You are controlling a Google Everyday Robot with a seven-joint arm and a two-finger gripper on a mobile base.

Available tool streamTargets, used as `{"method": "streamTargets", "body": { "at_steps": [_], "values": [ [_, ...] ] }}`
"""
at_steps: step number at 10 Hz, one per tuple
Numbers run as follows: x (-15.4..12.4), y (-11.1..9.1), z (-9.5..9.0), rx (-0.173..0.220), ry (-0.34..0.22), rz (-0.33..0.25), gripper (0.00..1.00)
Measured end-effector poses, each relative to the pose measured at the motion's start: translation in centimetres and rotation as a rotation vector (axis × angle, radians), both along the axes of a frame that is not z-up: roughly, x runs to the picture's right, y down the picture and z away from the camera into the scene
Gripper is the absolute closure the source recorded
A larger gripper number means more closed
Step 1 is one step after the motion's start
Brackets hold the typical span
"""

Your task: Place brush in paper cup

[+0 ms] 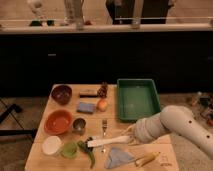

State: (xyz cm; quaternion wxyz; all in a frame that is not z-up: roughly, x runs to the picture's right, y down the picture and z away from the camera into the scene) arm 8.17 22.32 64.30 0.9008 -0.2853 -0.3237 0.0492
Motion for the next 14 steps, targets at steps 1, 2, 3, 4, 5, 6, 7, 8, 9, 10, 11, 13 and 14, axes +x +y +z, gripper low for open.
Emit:
{"method": "streamTargets", "body": {
  "at_steps": [1,2,3,4,5,6,7,8,9,10,11,13,14],
  "values": [
    [0.1,0.0,0.0,0.000,0.003,0.001,1.00],
    [0.1,0.0,0.0,0.000,0.002,0.000,1.00],
    [0.0,0.0,0.0,0.000,0.002,-0.001,1.00],
    [0.1,0.0,0.0,-0.001,0.002,0.000,1.00],
    [0.1,0.1,0.0,-0.001,0.003,0.001,1.00],
    [0.2,0.1,0.0,-0.001,0.005,0.003,1.00],
    [0.2,0.1,0.0,-0.001,0.004,0.002,1.00],
    [0.1,0.0,0.0,-0.003,0.001,0.002,1.00],
    [-0.3,-0.1,0.2,-0.007,-0.017,-0.001,1.00],
    [-1.5,-0.4,0.4,-0.009,-0.043,-0.012,1.00],
    [-2.7,-0.7,0.5,-0.008,-0.064,-0.022,1.00],
    [-6.6,-1.2,0.6,-0.015,-0.115,-0.048,1.00],
    [-8.6,-1.3,0.6,-0.018,-0.139,-0.065,1.00]
  ]
}}
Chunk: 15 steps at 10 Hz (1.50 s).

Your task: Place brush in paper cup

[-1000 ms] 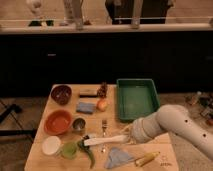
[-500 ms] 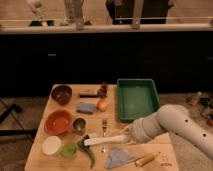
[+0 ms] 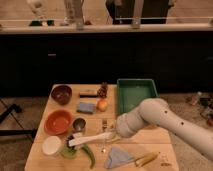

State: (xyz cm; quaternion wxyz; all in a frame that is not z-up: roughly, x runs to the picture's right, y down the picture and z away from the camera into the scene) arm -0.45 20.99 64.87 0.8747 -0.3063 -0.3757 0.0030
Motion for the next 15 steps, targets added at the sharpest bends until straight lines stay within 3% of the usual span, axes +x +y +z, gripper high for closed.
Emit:
{"method": "streamTargets", "body": {
  "at_steps": [3,7,12,15],
  "values": [
    [-4.3,-0.3,-0.6,-0.001,-0.044,-0.025,1.00],
    [-6.8,-0.6,-0.7,-0.005,-0.070,-0.042,1.00],
    [-9.9,-0.6,0.7,-0.033,-0.106,-0.057,1.00],
    [-9.8,-0.7,0.8,-0.033,-0.102,-0.053,1.00]
  ]
}}
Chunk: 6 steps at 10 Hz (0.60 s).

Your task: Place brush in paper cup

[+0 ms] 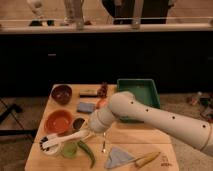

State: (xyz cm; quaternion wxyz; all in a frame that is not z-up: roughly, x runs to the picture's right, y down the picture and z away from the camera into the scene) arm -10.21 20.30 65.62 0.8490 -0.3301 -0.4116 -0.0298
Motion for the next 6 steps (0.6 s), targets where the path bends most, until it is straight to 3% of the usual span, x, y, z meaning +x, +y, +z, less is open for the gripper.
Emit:
{"method": "streamTargets", "body": {
  "at_steps": [6],
  "values": [
    [-1.02,0.26,0.06,-0.001,-0.029,-0.021,1.00]
  ]
}}
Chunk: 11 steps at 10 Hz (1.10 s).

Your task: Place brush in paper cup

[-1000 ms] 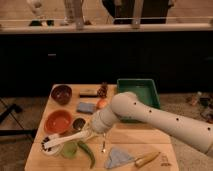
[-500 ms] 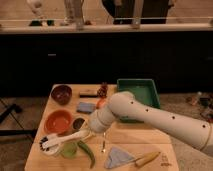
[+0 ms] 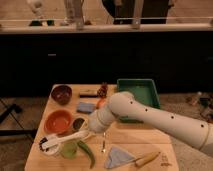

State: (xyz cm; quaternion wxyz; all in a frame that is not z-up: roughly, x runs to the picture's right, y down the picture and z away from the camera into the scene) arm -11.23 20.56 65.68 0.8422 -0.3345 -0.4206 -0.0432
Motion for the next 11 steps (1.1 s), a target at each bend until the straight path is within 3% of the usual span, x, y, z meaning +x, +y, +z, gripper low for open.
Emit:
{"method": "streamTargets", "body": {
  "at_steps": [4,6,11],
  "values": [
    [-6.1,-0.1,0.3,-0.002,-0.062,-0.061,1.00],
    [-7.8,-0.1,0.5,-0.009,-0.082,-0.095,1.00],
    [-8.8,1.6,1.9,-0.053,-0.094,-0.142,1.00]
  ]
}}
